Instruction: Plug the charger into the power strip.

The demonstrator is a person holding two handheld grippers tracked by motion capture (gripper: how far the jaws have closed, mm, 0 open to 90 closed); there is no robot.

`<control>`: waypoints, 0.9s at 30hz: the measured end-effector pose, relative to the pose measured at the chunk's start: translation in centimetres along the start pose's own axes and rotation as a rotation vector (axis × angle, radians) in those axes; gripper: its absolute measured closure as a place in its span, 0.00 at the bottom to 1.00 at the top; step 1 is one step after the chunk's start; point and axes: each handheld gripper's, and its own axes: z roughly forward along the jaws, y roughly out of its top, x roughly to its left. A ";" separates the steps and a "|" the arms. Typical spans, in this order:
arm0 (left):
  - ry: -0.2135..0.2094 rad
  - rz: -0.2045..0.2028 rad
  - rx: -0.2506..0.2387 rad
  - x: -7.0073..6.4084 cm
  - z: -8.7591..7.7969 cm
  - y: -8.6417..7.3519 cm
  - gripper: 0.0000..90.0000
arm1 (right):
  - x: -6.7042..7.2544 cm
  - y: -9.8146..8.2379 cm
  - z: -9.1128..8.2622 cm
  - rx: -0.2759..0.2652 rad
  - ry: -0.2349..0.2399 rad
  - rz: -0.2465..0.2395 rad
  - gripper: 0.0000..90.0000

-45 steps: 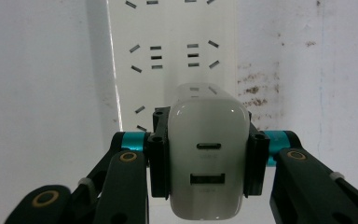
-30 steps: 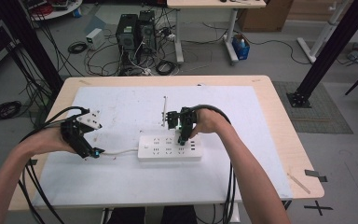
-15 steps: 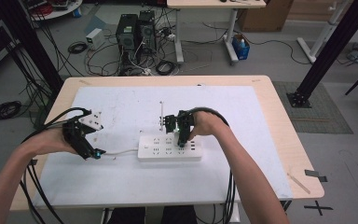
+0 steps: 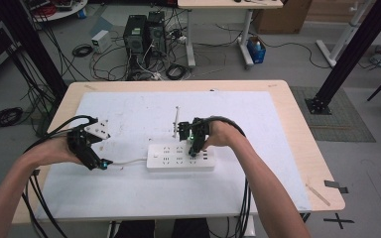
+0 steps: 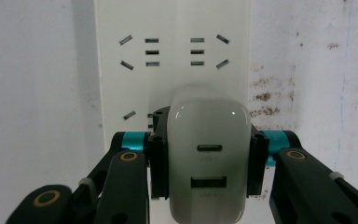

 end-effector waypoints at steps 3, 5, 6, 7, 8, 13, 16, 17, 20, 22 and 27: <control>-0.003 -0.003 0.007 0.0 0.2 0.0 0.12 | -0.4 -0.1 0.1 -0.005 0.026 0.013 0.69; -0.005 -0.001 0.008 -0.2 0.3 0.1 0.12 | -0.8 0.1 0.1 0.010 0.051 0.016 0.69; -0.006 0.007 0.015 -0.1 0.2 0.1 0.12 | -1.0 0.2 0.2 0.016 0.059 0.004 0.69; -0.007 0.005 0.014 -0.1 0.2 0.1 0.12 | -1.0 0.3 0.3 0.019 0.062 0.002 0.69; -0.005 0.006 0.013 -0.2 0.2 0.0 0.12 | -0.9 0.3 0.3 0.023 0.061 0.009 0.70; 0.001 -0.008 0.012 0.1 -0.1 -0.1 0.12 | 0.0 0.3 0.5 0.030 0.002 -0.018 0.70; -0.003 0.000 0.006 -0.1 -0.1 0.0 0.12 | 0.9 0.3 0.6 0.030 -0.058 -0.016 0.70; -0.005 0.001 0.008 -0.1 -0.1 0.1 0.12 | 1.0 0.3 0.6 0.033 -0.066 -0.020 0.70; -0.005 0.001 0.005 -0.1 0.0 0.2 0.12 | 0.8 0.3 0.6 0.027 -0.054 -0.019 0.70; -0.004 -0.006 -0.002 -0.1 0.1 0.3 0.12 | 0.4 0.1 0.6 0.016 -0.029 -0.002 0.70; -0.003 -0.002 0.007 0.0 0.0 0.3 0.12 | -0.2 0.2 0.8 0.008 0.007 0.010 0.70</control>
